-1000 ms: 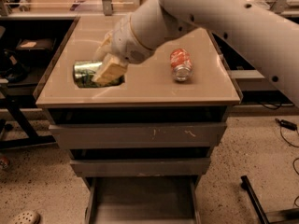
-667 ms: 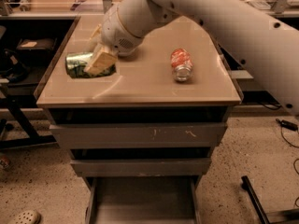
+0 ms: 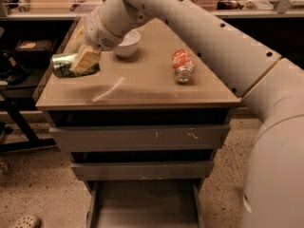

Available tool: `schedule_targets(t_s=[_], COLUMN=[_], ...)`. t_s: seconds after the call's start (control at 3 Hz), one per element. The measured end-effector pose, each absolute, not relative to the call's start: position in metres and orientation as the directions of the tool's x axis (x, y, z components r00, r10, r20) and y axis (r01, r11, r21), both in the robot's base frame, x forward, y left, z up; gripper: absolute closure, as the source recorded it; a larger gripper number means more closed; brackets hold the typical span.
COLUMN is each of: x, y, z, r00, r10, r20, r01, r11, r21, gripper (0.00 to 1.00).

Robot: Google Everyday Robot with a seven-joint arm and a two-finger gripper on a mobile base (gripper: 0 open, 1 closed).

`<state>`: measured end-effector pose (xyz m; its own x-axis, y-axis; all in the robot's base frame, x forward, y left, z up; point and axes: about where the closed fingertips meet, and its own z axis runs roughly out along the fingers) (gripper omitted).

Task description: Pick green can from bottom drawer and place on counter

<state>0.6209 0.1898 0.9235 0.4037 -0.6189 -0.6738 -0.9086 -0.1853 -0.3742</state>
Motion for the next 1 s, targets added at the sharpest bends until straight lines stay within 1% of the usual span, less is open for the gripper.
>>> schedule_targets(t_s=[0.33, 1.0], x=[0.634, 0.644], y=[0.208, 0.215], z=[0.895, 0.851], r00=[0.406, 0.395], r10=[-0.58, -0.54], r20=[-0.707, -0.743], r01=[-0.912, -0.919], r11=[-0.206, -0.215], r21=[-0.355, -0.331], gripper=[1.0, 1.0])
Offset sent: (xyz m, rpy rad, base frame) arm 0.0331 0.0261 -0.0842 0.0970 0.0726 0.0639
